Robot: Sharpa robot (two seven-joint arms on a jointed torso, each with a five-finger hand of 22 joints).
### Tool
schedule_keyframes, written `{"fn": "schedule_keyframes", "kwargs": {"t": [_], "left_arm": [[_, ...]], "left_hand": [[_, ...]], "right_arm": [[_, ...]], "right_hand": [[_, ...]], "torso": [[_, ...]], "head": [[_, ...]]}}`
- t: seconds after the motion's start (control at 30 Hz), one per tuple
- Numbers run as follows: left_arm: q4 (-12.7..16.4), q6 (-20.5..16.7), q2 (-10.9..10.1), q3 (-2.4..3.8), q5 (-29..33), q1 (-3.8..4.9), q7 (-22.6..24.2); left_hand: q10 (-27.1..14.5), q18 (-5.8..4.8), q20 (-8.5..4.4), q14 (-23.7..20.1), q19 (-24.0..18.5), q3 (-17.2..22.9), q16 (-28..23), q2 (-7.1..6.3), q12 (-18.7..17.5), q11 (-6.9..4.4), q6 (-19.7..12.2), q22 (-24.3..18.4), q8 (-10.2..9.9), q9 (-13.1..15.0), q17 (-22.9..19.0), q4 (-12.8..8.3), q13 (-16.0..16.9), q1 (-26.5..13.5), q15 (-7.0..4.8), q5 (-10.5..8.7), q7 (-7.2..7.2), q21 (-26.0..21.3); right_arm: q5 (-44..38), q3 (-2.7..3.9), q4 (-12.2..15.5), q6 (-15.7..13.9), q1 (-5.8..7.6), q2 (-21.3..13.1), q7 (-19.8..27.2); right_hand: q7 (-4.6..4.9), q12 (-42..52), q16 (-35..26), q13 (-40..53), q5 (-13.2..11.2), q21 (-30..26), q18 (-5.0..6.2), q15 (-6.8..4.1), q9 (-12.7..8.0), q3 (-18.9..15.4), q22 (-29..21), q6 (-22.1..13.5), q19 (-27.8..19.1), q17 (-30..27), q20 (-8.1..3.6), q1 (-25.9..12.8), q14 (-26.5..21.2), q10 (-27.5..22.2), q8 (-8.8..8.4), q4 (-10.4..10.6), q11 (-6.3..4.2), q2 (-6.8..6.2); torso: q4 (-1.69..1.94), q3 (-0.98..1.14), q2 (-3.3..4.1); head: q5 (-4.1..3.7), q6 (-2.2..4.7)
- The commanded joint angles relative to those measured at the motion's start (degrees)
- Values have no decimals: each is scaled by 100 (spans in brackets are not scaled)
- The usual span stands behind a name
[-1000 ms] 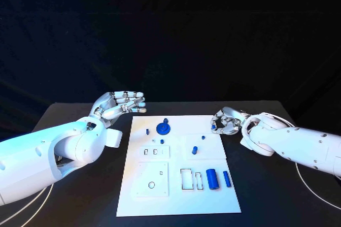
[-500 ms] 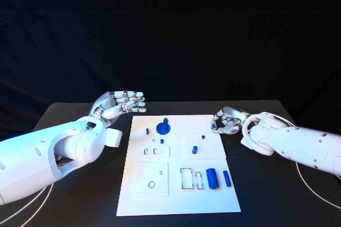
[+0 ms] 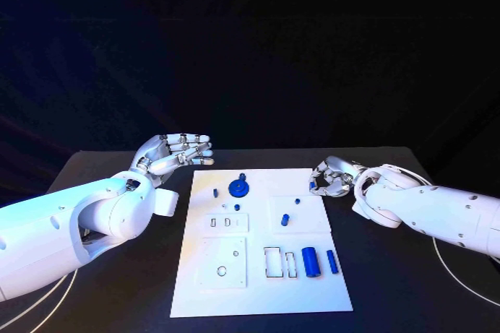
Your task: Assemble the parts on the task board
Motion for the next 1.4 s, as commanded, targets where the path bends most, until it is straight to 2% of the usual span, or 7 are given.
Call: {"fn": "schedule_keyframes", "kwargs": {"t": [0.03,0.3,0.57,0.83,1.03,1.2,1.4], "left_arm": [[9,101,5,4,21,10,32],[10,104,0,4,21,10,29],[7,109,-6,4,21,10,22],[-39,108,12,4,21,10,15],[-115,112,60,2,21,10,12],[-162,112,90,0,22,9,10],[-200,118,126,-3,23,8,4]], "left_hand": [[-41,25,1,-33,-28,9,-24,16,-26,-13,-39,5,-24,8,5,-35,-5,-34,8,-25,51,19],[-43,25,3,-34,-33,11,-26,19,-25,-12,-40,9,-24,8,9,-38,-5,-40,9,-24,52,26],[-43,25,3,-34,-33,11,-26,19,-25,-12,-40,9,-24,8,9,-38,-5,-40,9,-24,52,26],[-43,25,3,-34,-33,11,-26,19,-25,-12,-40,9,-24,8,9,-38,-5,-40,9,-24,52,26],[-42,27,4,-33,-41,14,-28,23,-22,-13,-40,14,-22,10,15,-44,-4,-44,9,-24,50,35],[-42,27,4,-33,-41,14,-28,23,-22,-13,-40,14,-22,10,15,-44,-4,-44,9,-24,50,35],[-38,27,7,-32,-49,10,-29,23,-19,-14,-38,19,-19,12,21,-41,-2,-63,9,-26,48,43]], "right_arm": [[-66,0,-3,40,-4,10,41],[-91,0,5,-185,-4,21,44],[-185,3,195,-681,15,5,-161],[-309,15,884,-776,278,-47,-801],[-526,17,1518,-764,385,49,-1270],[-785,13,1908,-723,352,234,-1575],[-1077,-4,2182,-691,206,525,-1862]], "right_hand": [[-23,41,33,918,-10,34,-107,-56,20,81,955,91,154,1391,-66,-10,580,131,66,-7,-51,77],[-174,126,42,998,-37,94,-124,-175,120,264,1012,327,195,1422,-171,-73,587,216,316,-92,-177,209],[-187,159,46,1031,-38,133,-135,-187,139,306,1043,323,220,1436,-189,-100,591,243,354,-104,-200,232],[-143,108,47,994,61,202,-155,-155,150,414,1099,184,265,1439,-179,-224,591,207,369,-81,-169,260],[-145,122,51,1007,87,252,-168,-153,160,439,1136,184,295,1454,-176,-242,595,218,388,-82,-169,275],[-147,123,51,1009,97,249,-168,-153,163,448,1134,184,294,1454,-176,-242,595,220,394,-88,-170,275],[-147,132,47,1017,118,241,-165,-154,170,458,1129,184,289,1439,-175,-263,591,227,409,-87,-170,273]], "torso": [[4,-5,0],[5,-5,-1],[-2,-5,-2],[-5,-7,-12],[6,-14,-12],[8,-16,-9],[0,-26,-31]], "head": [[-3,-8],[0,-20],[9,-26],[18,-33],[51,-57],[118,-98],[208,-126]]}}
